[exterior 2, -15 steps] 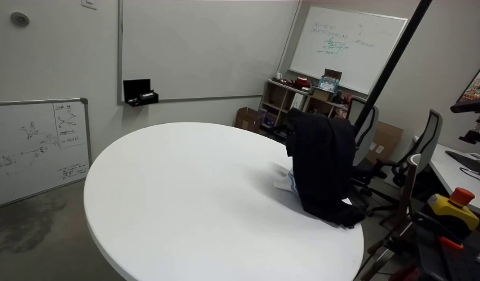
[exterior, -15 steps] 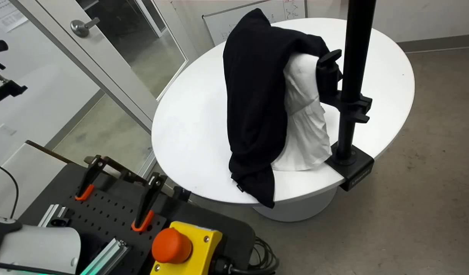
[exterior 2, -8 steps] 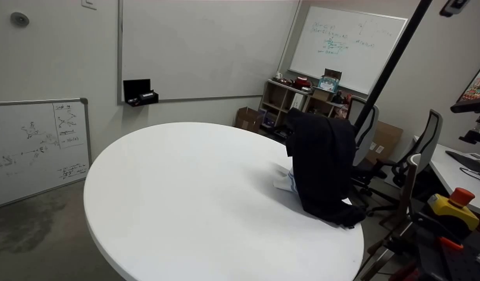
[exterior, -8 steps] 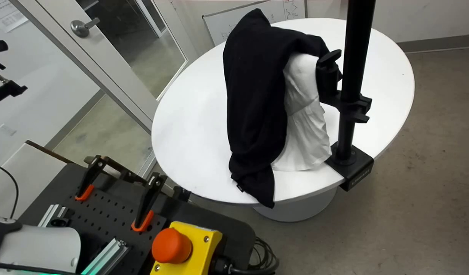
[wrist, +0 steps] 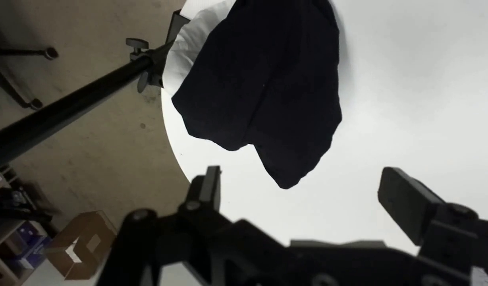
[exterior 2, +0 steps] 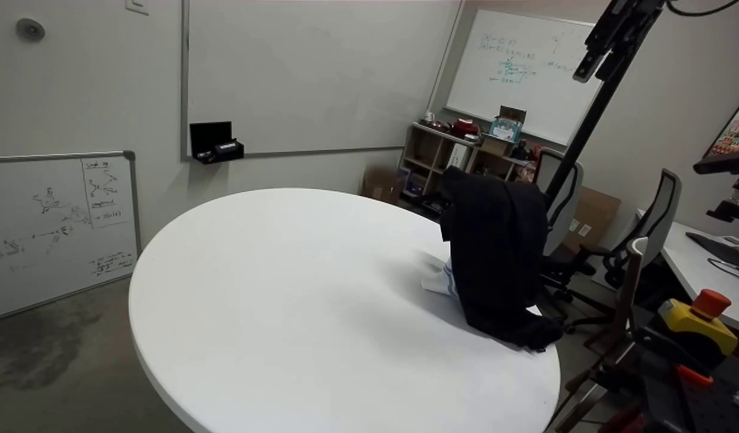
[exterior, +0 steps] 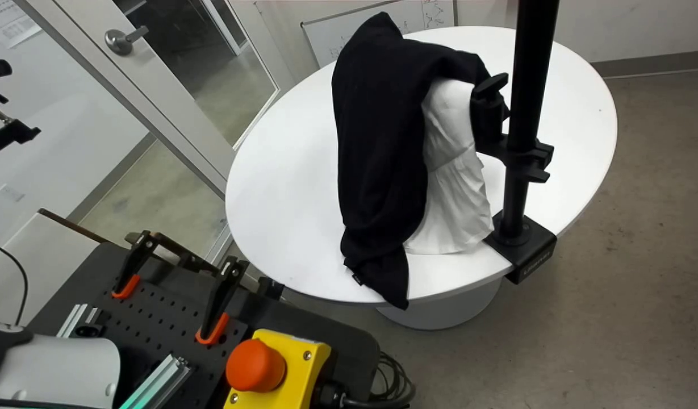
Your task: Remove the black cloth from the metallic object and put it on the table
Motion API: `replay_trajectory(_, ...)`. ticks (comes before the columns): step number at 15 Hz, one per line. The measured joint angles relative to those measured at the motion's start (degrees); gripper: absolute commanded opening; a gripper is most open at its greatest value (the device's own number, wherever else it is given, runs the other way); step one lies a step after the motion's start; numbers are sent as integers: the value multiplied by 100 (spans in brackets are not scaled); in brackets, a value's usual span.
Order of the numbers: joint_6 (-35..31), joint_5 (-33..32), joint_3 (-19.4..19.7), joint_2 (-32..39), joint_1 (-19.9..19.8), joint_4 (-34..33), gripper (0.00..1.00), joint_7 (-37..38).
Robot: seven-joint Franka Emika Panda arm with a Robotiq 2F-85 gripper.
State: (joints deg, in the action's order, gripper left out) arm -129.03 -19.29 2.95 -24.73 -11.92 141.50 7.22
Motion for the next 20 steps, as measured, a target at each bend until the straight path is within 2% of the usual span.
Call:
replay_trajectory(4,-234,-157,9,898,-227,-383,100,622)
replay_trajectory(10,-191,-202,71,1864,-254,-966,100,1333)
replay_trajectory(16,-33,-203,131,1997,-203,-1137,100,1402)
replay_trajectory(20,-506,-401,239,2094,-200,-993,100,1525)
